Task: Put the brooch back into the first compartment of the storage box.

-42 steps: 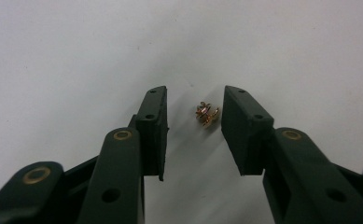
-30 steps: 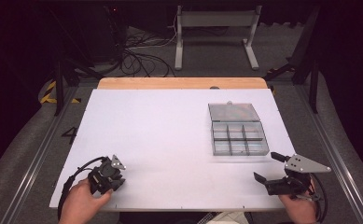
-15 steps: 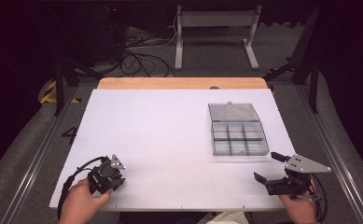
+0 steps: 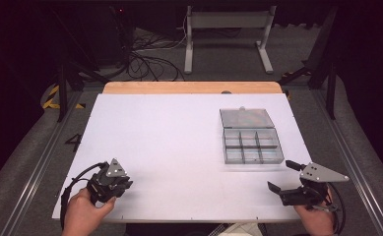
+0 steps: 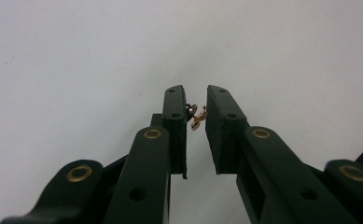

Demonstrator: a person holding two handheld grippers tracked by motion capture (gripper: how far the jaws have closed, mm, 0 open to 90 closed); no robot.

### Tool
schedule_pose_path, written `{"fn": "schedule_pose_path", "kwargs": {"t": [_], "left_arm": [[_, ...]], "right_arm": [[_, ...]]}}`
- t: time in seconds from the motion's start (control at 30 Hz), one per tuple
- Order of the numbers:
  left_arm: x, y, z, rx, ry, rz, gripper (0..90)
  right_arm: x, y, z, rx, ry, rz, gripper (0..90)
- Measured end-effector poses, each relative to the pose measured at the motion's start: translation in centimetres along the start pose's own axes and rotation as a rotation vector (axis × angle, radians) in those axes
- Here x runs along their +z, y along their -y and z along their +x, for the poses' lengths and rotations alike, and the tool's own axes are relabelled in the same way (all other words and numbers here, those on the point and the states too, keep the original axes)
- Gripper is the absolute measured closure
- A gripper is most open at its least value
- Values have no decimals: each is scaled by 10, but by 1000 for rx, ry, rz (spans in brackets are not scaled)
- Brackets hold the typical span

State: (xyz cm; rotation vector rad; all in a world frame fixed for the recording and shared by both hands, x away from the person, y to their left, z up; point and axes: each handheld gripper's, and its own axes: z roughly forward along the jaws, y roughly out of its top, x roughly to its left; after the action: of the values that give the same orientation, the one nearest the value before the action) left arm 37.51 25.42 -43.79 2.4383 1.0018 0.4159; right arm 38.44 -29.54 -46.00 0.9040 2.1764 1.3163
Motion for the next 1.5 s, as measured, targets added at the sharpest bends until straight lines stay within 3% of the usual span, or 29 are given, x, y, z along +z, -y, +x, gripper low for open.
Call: {"fn": "schedule_pose_path", "kwargs": {"t": [0.53,0.87,1.2,1.5], "left_arm": [[-15,3,4,-44,24,-161,784],[-20,4,4,-60,20,-202,784],[-22,7,1,-87,6,-276,783],[-21,-5,-8,-63,4,-284,783]], "right_arm": [[2,0,1,-4,-5,4,29],[4,-1,3,-11,-8,13,29],[5,-1,4,-10,-12,16,29],[6,-1,4,-14,-20,17,28]]}}
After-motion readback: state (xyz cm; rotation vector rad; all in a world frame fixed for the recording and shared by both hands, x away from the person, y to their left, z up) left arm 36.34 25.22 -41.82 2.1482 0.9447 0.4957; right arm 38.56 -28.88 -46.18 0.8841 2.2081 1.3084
